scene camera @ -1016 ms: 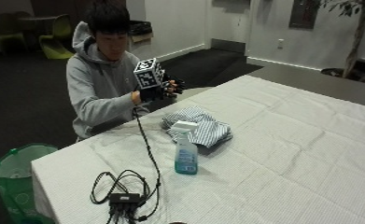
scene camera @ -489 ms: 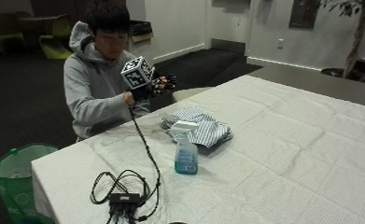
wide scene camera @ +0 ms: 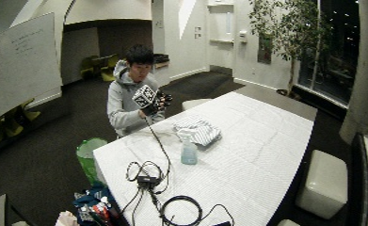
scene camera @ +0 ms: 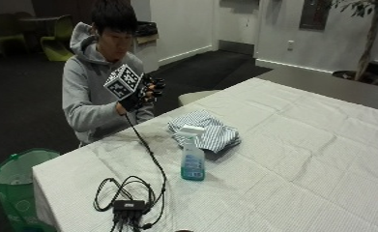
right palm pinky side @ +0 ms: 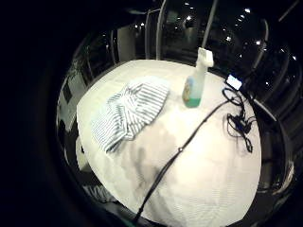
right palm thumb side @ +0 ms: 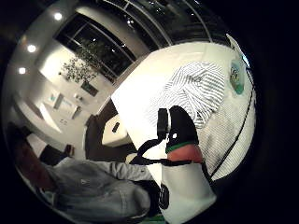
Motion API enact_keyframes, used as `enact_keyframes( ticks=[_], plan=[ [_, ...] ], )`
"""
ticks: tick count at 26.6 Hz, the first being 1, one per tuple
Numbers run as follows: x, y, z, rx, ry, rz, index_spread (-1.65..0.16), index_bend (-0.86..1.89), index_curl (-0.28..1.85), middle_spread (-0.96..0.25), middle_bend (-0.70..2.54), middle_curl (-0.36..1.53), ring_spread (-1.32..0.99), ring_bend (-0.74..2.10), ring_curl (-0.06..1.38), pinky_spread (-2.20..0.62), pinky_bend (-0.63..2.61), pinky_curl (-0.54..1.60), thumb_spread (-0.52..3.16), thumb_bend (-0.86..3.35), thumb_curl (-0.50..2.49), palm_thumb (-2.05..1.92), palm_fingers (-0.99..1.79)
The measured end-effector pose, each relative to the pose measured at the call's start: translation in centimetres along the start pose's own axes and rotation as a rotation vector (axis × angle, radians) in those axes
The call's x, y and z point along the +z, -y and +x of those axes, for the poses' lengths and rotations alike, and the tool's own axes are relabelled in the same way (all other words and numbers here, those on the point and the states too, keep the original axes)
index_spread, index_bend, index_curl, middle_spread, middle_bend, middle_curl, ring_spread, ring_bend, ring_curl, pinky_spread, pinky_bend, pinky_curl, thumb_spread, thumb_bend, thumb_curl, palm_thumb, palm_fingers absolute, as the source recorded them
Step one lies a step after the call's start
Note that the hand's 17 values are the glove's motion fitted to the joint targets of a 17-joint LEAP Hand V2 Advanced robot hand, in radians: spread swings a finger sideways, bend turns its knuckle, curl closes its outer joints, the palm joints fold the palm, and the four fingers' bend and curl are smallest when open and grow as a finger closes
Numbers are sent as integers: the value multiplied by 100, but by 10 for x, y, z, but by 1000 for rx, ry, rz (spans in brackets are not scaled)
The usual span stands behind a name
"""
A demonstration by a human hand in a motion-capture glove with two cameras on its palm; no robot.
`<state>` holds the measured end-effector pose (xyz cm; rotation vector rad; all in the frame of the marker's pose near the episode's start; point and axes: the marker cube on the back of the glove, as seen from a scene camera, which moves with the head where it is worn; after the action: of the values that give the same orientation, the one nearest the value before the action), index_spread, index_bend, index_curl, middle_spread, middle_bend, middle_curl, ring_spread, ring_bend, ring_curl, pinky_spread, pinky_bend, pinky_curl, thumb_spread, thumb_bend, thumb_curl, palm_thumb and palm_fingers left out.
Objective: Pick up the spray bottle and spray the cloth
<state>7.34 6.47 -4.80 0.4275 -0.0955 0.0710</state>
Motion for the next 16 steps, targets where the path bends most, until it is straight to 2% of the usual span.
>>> enact_keyframes(
  ticks=[7,16],
  plan=[
    [-9,-2,24,61,30,69,-36,13,20,-4,20,26,5,29,20,24,48,30,105,11,35,68,13],
    [-4,-2,47,115,79,82,-36,9,18,-4,20,28,4,33,23,24,52,33,105,4,37,70,7]
  ],
)
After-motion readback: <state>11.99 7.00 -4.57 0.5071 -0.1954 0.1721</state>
